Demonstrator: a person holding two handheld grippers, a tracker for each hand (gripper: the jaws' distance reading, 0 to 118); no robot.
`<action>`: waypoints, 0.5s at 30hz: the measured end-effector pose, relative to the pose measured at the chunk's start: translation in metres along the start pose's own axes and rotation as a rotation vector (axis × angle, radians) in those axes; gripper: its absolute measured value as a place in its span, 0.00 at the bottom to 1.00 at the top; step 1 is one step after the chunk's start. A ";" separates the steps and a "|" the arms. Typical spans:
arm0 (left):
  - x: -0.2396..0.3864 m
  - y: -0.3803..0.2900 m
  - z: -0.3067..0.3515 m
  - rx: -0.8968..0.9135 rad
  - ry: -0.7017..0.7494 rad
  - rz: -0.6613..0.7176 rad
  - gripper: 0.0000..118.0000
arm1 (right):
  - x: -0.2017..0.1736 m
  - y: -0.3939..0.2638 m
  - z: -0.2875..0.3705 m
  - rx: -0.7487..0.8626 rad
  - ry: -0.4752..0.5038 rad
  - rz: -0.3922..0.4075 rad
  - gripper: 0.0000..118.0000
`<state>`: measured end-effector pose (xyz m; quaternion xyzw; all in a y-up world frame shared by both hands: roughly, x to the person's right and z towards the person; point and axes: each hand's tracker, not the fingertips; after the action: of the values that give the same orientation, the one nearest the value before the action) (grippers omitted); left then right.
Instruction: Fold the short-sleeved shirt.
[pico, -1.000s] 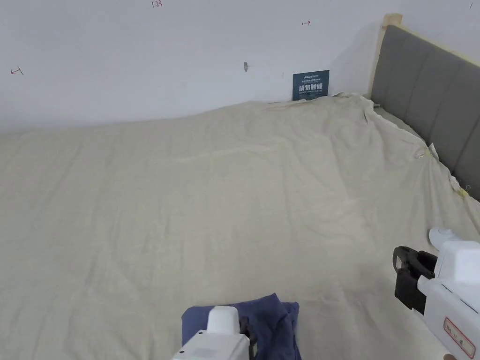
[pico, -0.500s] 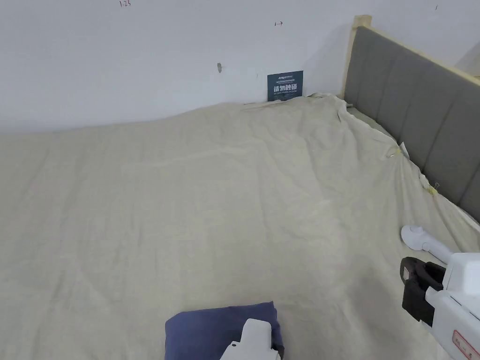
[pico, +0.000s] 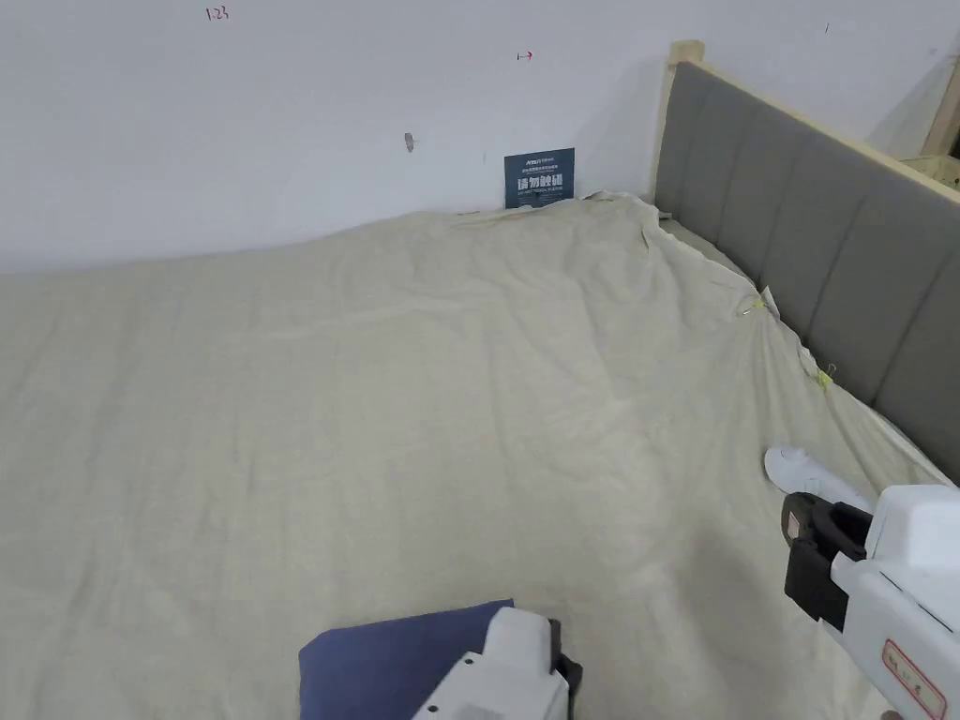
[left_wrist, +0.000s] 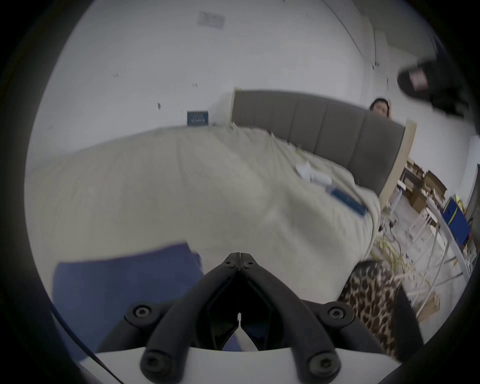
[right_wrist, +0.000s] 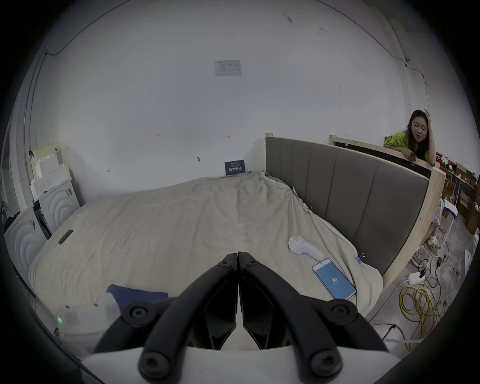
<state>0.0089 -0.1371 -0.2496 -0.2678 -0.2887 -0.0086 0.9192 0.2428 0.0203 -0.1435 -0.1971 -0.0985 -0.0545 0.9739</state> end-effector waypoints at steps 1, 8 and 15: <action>-0.007 0.011 0.008 0.034 0.013 0.003 0.00 | -0.003 0.002 0.001 0.010 0.005 -0.002 0.00; -0.063 0.077 0.065 0.237 0.126 0.007 0.00 | -0.026 0.020 -0.004 0.084 0.055 0.020 0.00; -0.121 0.115 0.123 0.380 0.294 -0.009 0.00 | -0.063 0.042 -0.005 0.171 0.109 0.044 0.00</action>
<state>-0.1370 0.0062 -0.2852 -0.0846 -0.1494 0.0029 0.9851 0.1884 0.0607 -0.1766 -0.1123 -0.0451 -0.0353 0.9920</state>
